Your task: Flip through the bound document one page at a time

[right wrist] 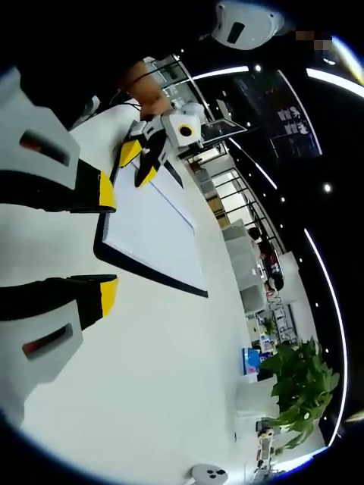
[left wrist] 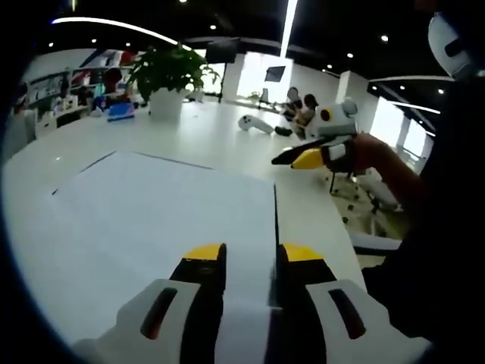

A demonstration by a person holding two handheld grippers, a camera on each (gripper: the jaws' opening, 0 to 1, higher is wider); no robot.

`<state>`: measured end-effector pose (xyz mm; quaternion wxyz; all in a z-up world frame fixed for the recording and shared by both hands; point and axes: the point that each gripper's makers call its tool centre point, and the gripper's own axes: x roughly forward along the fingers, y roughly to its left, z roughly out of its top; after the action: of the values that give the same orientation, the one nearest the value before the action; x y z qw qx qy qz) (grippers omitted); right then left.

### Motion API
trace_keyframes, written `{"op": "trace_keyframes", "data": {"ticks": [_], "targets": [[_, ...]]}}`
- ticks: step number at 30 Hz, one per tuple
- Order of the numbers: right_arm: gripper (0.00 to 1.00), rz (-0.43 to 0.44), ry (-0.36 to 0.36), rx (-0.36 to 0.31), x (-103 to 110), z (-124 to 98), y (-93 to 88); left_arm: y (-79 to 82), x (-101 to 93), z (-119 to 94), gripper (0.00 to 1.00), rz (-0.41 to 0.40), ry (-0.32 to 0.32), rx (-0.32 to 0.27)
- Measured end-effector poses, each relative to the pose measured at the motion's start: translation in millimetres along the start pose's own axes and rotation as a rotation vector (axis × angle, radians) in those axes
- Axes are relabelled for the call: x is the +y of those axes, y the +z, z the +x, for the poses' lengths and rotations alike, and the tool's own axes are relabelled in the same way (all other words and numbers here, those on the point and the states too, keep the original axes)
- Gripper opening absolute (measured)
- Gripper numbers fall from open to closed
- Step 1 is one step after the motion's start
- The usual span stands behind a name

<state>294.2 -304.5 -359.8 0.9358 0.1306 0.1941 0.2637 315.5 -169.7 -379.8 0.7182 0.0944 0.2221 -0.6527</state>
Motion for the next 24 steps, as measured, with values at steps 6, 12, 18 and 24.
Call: {"op": "trace_keyframes", "data": {"ticks": [6,12,18,24], "targets": [[0.32,-0.002,0.000,0.003,-0.6,0.0,-0.3,-1.5,0.7,0.9,0.29,0.077,0.028,0.048],[0.32,0.000,-0.003,0.001,-1.6,-0.8,-0.8,-3.5,0.2,1.3,0.29,0.145,0.042,0.088],[0.32,-0.003,-0.001,0.001,-0.9,-0.9,-0.8,-3.9,2.5,-0.1,0.29,0.128,0.035,0.081],[0.32,-0.003,-0.001,0.000,-0.5,-1.3,-0.9,-2.9,3.4,-1.6,0.28,0.081,0.007,0.055]]}}
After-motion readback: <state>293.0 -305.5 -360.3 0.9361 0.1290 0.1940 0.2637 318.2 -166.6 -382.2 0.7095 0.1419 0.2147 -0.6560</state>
